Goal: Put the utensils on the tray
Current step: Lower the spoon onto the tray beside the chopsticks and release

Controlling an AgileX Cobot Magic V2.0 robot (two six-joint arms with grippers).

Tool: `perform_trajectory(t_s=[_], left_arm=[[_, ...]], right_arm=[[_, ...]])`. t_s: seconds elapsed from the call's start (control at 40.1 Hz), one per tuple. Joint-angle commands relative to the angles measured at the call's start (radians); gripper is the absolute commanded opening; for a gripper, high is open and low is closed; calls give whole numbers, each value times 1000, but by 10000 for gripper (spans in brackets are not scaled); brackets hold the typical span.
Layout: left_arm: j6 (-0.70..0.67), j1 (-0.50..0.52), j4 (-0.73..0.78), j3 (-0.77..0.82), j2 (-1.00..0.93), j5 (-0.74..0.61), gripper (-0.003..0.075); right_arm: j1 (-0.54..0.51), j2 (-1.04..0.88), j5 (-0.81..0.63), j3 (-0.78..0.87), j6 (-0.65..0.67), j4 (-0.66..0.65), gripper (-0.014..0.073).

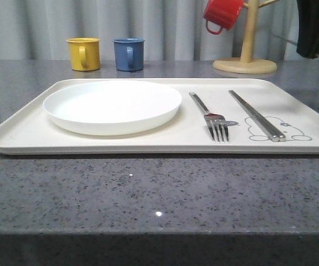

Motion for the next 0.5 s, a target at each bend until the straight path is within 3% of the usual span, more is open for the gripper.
perform_trajectory(t_s=[0.0, 0.474], left_arm=[[-8, -8, -12, -27, 12, -83, -18], [-8, -8, -12, -27, 12, -83, -18]], right_arm=[[-1, -2, 65, -19, 7, -9, -27], [-1, 133, 19, -19, 17, 63, -27]])
